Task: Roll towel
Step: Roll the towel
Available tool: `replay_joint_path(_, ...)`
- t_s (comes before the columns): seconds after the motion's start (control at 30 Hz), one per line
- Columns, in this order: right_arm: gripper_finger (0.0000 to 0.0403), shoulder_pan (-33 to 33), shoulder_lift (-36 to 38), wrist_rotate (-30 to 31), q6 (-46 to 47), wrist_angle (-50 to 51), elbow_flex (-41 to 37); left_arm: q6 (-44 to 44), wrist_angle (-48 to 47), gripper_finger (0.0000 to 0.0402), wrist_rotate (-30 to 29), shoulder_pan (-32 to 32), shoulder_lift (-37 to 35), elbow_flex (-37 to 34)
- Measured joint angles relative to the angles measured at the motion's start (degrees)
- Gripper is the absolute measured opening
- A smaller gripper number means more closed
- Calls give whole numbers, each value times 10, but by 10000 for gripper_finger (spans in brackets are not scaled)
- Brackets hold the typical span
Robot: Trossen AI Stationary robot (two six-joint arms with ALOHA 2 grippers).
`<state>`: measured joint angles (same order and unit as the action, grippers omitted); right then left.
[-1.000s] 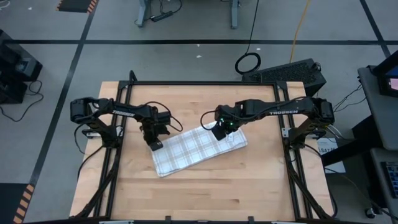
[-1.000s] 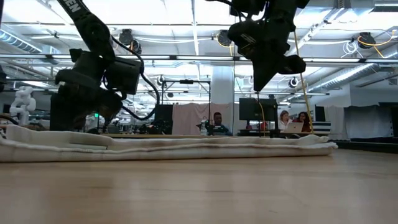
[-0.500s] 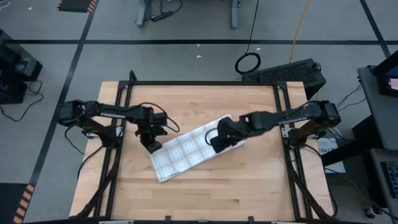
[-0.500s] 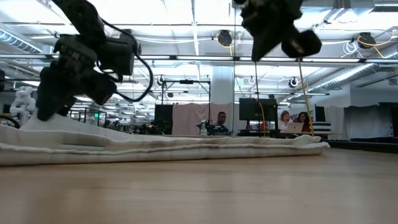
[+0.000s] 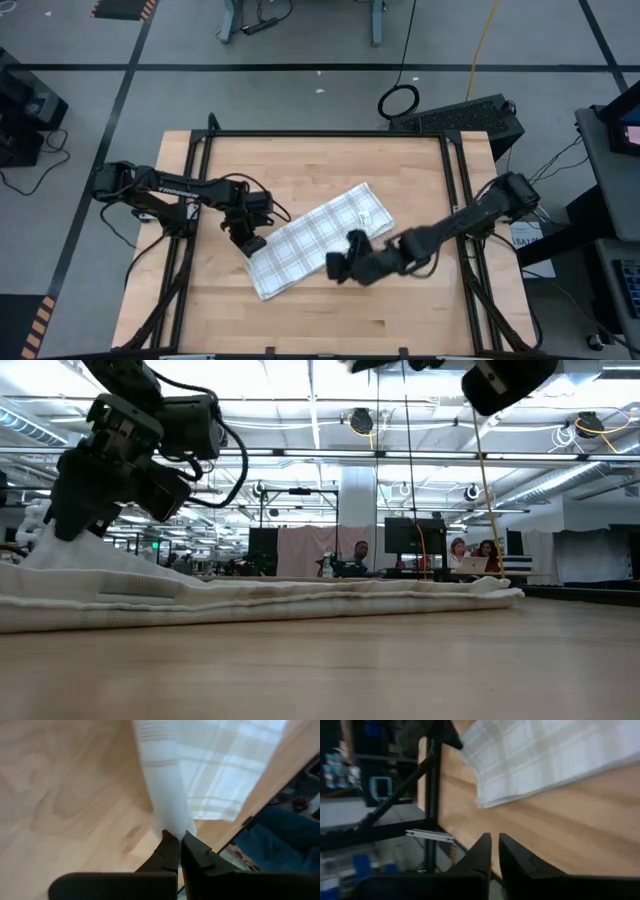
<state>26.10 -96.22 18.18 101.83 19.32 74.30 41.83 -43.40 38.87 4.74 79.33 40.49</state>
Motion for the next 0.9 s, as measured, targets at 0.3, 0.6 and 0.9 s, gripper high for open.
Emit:
replay_joint_path(0.3,76,7,-176,57,49,-320,1,29,58,2,0,-20,0,0)
replay_joint_path(0.6,5,-37,-282,-8,23,-280,116,-16,56,2,0,-21,-8,0)
replay_joint_path(0.9,1,-67,-288,-28,23,-189,147,-36,75,7,-2,-21,-8,1)
